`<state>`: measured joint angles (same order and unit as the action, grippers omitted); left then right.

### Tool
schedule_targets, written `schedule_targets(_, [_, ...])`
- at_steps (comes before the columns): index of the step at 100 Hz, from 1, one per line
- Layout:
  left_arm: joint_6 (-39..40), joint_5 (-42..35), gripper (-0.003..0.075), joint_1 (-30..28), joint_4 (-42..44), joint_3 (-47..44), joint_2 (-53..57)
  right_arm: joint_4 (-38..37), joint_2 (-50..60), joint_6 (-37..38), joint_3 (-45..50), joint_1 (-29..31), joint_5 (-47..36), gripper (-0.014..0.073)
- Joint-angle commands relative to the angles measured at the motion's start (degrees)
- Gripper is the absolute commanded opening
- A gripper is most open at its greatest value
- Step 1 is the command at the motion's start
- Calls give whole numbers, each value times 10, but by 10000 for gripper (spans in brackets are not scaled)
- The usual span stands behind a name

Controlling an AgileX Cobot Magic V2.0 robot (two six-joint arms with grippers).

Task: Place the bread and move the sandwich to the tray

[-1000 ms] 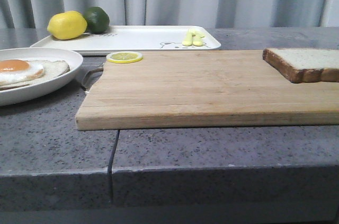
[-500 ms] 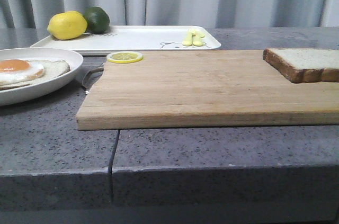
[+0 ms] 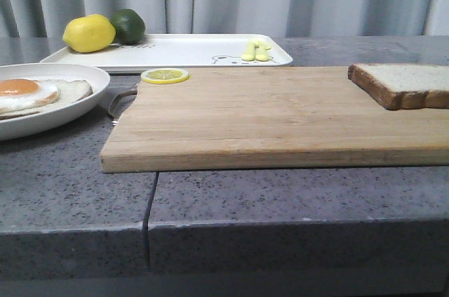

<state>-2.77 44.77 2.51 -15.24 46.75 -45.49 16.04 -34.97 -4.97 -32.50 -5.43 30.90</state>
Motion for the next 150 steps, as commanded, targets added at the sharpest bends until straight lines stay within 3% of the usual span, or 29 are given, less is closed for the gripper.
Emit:
schedule_targets(1, [-2,-35,459,-1,-9,21,2,11,-2,-1,-22,3,-54,432])
schedule_targets(75, [-2,-35,459,-1,-9,21,2,25,-3,-1,-22,4,-76,432])
schedule_targets(90, [-2,-35,459,-1,-9,21,2,111,-15,-52,-22,35,-105,432])
schedule_targets(123, [-2,-35,459,-1,-9,21,1,437,-118,-333,-22,188,-90,432])
schedule_targets(150, [-2,-35,459,-1,-9,21,1,614,-206,-431,-22,248,-50,432])
